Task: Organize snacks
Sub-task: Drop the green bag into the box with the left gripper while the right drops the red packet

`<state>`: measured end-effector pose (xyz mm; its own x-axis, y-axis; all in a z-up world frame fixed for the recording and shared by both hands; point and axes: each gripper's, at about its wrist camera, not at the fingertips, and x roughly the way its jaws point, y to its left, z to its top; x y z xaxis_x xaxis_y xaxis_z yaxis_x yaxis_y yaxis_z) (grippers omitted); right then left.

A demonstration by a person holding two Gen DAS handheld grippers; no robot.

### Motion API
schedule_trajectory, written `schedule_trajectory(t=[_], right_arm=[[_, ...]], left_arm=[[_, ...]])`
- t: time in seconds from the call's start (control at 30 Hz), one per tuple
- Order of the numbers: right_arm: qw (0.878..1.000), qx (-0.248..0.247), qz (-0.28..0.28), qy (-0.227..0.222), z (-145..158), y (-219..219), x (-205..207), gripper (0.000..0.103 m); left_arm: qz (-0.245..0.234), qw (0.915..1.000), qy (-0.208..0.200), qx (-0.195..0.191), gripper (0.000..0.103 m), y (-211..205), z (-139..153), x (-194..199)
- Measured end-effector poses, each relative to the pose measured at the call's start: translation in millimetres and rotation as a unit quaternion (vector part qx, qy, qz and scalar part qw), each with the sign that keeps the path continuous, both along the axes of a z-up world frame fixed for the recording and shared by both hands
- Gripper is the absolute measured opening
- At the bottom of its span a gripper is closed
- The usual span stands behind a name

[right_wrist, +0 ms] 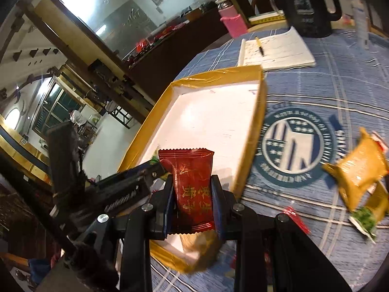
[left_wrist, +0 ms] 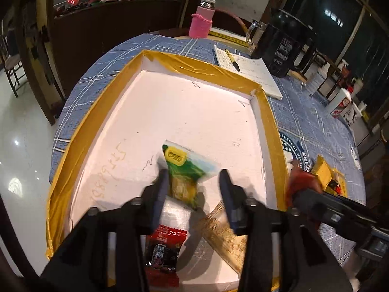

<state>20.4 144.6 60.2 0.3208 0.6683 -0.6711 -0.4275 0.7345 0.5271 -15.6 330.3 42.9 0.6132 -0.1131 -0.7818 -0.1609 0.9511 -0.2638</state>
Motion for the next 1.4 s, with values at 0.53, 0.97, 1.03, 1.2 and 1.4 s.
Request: schedule_trajectory(t=[0.53,0.97,1.03,1.2,1.4], right_arm=[[0.994,-0.097,-0.044,-0.040,-16,-2,-15,0.045],[0.989,-0.138,-0.058,-0.012,-31,-3,-79,0.018],[0.989,-0.133,-0.057,-0.011,-31,-8,-90,0.019],[0.998,-0.065,-0.025,-0.003,-27,-29,-94,0.024],[0.988,-0.065,-0.129,-0.059,-15,-133,-78,0.036]], left_arm=[[0.018,0.9925,-0.080,-0.090,0.065,5,27,-68],[0.022,0.9857,-0.116,-0.120,0.071,-12,43,-106],[0.020,0.9857,-0.117,-0.120,0.071,-17,44,-108],[-0.007,0.9861,-0.121,-0.114,0.071,-44,50,-114],[-0.062,0.9862,-0.132,-0.078,0.075,-83,59,-119]])
